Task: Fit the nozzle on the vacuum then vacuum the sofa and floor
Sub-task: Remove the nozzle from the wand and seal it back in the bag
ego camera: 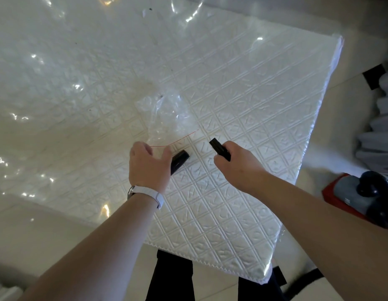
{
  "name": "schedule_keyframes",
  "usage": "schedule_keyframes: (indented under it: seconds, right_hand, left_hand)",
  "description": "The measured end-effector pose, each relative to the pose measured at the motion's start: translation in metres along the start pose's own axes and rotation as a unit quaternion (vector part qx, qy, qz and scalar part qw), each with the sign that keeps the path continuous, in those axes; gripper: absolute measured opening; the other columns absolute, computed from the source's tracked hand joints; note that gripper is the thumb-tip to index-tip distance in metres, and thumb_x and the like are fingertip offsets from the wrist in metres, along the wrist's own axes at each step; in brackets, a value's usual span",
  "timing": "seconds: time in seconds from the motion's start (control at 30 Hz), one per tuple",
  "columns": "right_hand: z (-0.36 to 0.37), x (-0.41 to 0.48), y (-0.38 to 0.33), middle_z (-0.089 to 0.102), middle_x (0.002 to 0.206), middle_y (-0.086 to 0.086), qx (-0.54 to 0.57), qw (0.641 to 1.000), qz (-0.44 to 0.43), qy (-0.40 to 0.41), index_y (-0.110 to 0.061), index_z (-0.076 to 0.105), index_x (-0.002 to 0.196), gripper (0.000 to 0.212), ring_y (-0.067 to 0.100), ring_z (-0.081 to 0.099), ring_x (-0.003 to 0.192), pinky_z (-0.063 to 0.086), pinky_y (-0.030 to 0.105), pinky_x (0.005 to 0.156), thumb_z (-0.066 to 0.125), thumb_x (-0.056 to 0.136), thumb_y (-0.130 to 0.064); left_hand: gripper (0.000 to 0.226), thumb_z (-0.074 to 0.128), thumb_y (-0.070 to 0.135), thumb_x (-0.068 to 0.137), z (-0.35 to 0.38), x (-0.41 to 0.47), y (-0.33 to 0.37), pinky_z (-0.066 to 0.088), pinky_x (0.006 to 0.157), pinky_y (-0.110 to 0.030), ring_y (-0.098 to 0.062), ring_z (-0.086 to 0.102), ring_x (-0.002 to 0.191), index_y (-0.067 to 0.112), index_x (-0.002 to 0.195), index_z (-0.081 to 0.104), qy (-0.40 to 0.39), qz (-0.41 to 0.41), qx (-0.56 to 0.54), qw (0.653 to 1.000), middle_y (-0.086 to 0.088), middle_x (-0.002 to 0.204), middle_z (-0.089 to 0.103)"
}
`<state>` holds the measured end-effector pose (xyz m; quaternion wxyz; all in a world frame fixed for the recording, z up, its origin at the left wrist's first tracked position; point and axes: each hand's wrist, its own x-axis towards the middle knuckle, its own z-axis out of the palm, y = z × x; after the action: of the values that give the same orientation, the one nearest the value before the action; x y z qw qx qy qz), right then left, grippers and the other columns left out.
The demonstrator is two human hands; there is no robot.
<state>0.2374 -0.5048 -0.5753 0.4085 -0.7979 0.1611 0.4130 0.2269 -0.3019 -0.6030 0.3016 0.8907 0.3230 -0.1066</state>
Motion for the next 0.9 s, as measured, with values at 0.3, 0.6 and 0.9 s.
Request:
schedule_keyframes:
  seconds: [0.3, 0.6, 0.9]
  right_hand:
    - [0.007, -0.001, -0.005, 0.051, 0.072, -0.001, -0.011, 1.0, 0.006, -0.008, -0.016, 0.052, 0.094, 0.018, 0.015, 0.043, 0.056, 0.038, 0.031, 0.051, 0.049, 0.095, -0.033]
    - [0.023, -0.01, -0.025, 0.052, 0.068, -0.002, -0.015, 0.999, -0.025, -0.046, -0.018, 0.06, 0.097, 0.022, 0.014, 0.044, 0.055, 0.038, 0.029, 0.05, 0.043, 0.097, -0.032]
    - [0.033, -0.011, -0.059, 0.063, 0.09, -0.002, -0.015, 0.999, -0.04, -0.002, -0.024, 0.046, 0.114, 0.022, 0.014, 0.058, 0.061, 0.048, 0.03, 0.05, 0.056, 0.095, -0.029]
  left_hand:
    - [0.037, 0.061, 0.036, 0.093, -0.003, 0.024, -0.008, 0.048, 0.074, -0.033, -0.017, 0.056, 0.104, 0.023, 0.127, 0.056, -0.023, 0.101, 0.048, 0.993, 0.004, 0.126, 0.049]
    - [0.008, 0.057, 0.022, 0.094, -0.014, 0.014, -0.002, 0.041, 0.064, -0.017, -0.008, 0.057, 0.081, 0.026, 0.092, 0.064, -0.028, 0.132, 0.031, 0.99, 0.007, 0.092, 0.064]
    - [0.009, 0.061, 0.021, 0.094, -0.02, -0.01, 0.009, 0.044, 0.062, -0.023, -0.011, 0.059, 0.074, 0.02, 0.09, 0.07, -0.02, 0.191, 0.01, 0.981, 0.008, 0.085, 0.062]
